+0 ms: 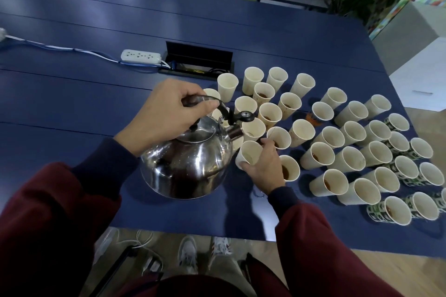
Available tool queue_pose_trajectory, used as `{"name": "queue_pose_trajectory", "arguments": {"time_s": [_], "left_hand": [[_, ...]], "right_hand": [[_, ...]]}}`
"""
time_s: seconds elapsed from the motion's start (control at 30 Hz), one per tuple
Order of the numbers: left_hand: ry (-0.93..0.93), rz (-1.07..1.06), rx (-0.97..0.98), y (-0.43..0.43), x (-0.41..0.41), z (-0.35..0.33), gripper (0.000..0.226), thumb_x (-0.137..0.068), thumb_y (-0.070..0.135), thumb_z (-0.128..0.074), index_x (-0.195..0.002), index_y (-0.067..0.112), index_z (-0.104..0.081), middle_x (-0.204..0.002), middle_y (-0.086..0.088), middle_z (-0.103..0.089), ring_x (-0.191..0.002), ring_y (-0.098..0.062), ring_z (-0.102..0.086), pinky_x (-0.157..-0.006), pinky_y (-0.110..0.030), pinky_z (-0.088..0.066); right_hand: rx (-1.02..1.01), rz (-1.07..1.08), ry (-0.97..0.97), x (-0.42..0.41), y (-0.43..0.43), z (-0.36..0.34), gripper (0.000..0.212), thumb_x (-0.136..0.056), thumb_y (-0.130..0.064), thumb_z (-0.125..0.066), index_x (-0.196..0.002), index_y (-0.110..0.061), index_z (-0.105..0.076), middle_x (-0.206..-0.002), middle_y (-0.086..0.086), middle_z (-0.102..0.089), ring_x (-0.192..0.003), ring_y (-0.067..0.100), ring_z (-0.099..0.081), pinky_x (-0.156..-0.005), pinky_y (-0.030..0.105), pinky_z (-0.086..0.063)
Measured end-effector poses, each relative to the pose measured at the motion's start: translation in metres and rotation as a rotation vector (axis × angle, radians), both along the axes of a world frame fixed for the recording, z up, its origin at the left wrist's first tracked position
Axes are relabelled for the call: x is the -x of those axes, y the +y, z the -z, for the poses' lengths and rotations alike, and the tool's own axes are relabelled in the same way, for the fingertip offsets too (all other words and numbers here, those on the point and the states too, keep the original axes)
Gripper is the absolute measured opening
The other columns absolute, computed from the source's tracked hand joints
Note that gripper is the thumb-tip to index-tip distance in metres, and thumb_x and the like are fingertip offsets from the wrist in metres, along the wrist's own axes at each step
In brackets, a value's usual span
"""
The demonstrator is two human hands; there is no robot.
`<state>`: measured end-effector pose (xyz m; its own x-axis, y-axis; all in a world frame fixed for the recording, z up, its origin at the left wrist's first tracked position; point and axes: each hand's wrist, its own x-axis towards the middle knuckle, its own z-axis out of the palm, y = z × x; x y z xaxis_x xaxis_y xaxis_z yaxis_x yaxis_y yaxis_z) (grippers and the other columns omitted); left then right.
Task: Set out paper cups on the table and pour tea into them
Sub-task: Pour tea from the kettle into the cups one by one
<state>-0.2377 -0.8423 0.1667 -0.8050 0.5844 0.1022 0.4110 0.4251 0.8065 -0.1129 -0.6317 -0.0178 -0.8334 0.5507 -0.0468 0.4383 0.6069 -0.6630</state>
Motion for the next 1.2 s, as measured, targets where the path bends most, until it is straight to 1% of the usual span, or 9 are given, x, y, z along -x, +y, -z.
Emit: {"name": "queue_pose_trajectory", "arguments": {"time_s": [0.07, 0.13, 0.23, 0.33, 0.43, 0.57, 0.73, 0.93, 1.2], "left_hand": [[-0.017, -0.030, 0.002, -0.003, -0.001, 0.000, 0.023, -0.093, 0.036, -0.069, -0.079, 0.019, -0.076, -0.067, -0.010, -0.069, -0.065, -0.029, -0.064, -0.064, -0.042, -0.052], [-0.011, -0.042, 0.013, -0.005, -0.001, -0.001, 0.023, -0.091, 0.032, -0.064, -0.075, 0.020, -0.075, -0.064, -0.008, -0.069, -0.060, -0.025, -0.065, -0.062, -0.043, -0.054], [0.011, -0.035, 0.022, -0.006, -0.001, -0.004, 0.020, -0.090, 0.025, -0.065, -0.073, 0.019, -0.074, -0.062, -0.004, -0.068, -0.056, -0.018, -0.063, -0.057, -0.034, -0.051], [0.068, -0.003, 0.055, -0.005, -0.002, -0.007, 0.019, -0.088, 0.025, -0.069, -0.072, 0.018, -0.074, -0.056, 0.001, -0.063, -0.051, -0.007, -0.053, -0.055, -0.025, -0.042], [0.143, 0.029, 0.100, -0.001, -0.003, -0.009, 0.019, -0.083, 0.031, -0.069, -0.070, 0.018, -0.074, -0.052, 0.008, -0.059, -0.053, -0.004, -0.052, -0.054, -0.020, -0.037], [0.209, 0.085, 0.174, 0.006, -0.008, -0.012, 0.029, -0.074, 0.041, -0.059, -0.071, 0.017, -0.076, -0.060, 0.001, -0.066, -0.061, -0.015, -0.059, -0.062, -0.035, -0.049], [0.260, 0.148, 0.236, 0.013, -0.012, -0.010, 0.024, -0.077, 0.043, -0.063, -0.077, 0.024, -0.078, -0.065, 0.003, -0.067, -0.067, -0.019, -0.059, -0.067, -0.042, -0.053], [0.322, 0.198, 0.264, 0.020, -0.017, -0.011, 0.016, -0.083, 0.035, -0.071, -0.077, 0.022, -0.078, -0.057, 0.006, -0.057, -0.058, -0.013, -0.048, -0.062, -0.039, -0.049], [0.299, 0.196, 0.252, 0.026, -0.016, -0.011, 0.018, -0.081, 0.040, -0.068, -0.080, 0.026, -0.078, -0.065, 0.007, -0.066, -0.064, -0.013, -0.053, -0.066, -0.038, -0.051]], "right_hand": [[0.110, 0.059, 0.108, -0.003, -0.005, -0.006, 0.068, -0.070, -0.025, -0.087, -0.122, -0.012, -0.045, -0.119, 0.008, -0.055, -0.108, 0.024, -0.055, -0.086, 0.027, -0.040], [0.188, 0.076, 0.160, -0.004, -0.010, -0.012, 0.065, -0.067, -0.025, -0.088, -0.116, -0.020, -0.046, -0.116, 0.005, -0.057, -0.105, 0.021, -0.057, -0.087, 0.032, -0.047], [0.238, 0.042, 0.211, -0.003, -0.019, -0.019, 0.062, -0.069, -0.026, -0.088, -0.118, -0.022, -0.051, -0.115, -0.002, -0.061, -0.105, 0.013, -0.060, -0.092, 0.035, -0.052], [0.164, -0.015, 0.246, -0.004, -0.027, -0.022, 0.064, -0.067, -0.036, -0.083, -0.122, -0.020, -0.054, -0.116, -0.003, -0.061, -0.108, 0.018, -0.056, -0.092, 0.036, -0.049], [0.069, -0.070, 0.235, -0.008, -0.033, -0.025, 0.064, -0.070, -0.028, -0.084, -0.125, -0.017, -0.053, -0.113, -0.006, -0.055, -0.105, 0.015, -0.043, -0.087, 0.029, -0.038], [0.014, -0.111, 0.276, -0.011, -0.040, -0.028, 0.066, -0.072, -0.021, -0.086, -0.128, -0.016, -0.052, -0.112, -0.012, -0.049, -0.099, 0.006, -0.035, -0.081, 0.022, -0.031], [0.022, -0.115, 0.273, -0.016, -0.048, -0.023, 0.063, -0.073, -0.028, -0.081, -0.127, -0.018, -0.052, -0.114, -0.007, -0.054, -0.101, 0.011, -0.040, -0.084, 0.030, -0.037], [0.020, -0.106, 0.251, -0.020, -0.050, -0.020, 0.063, -0.073, -0.026, -0.084, -0.127, -0.015, -0.052, -0.111, -0.001, -0.058, -0.102, 0.017, -0.045, -0.084, 0.031, -0.041], [0.028, -0.068, 0.263, -0.024, -0.048, -0.021, 0.062, -0.075, -0.023, -0.084, -0.127, -0.014, -0.052, -0.112, 0.000, -0.059, -0.101, 0.020, -0.047, -0.083, 0.035, -0.044]]}}
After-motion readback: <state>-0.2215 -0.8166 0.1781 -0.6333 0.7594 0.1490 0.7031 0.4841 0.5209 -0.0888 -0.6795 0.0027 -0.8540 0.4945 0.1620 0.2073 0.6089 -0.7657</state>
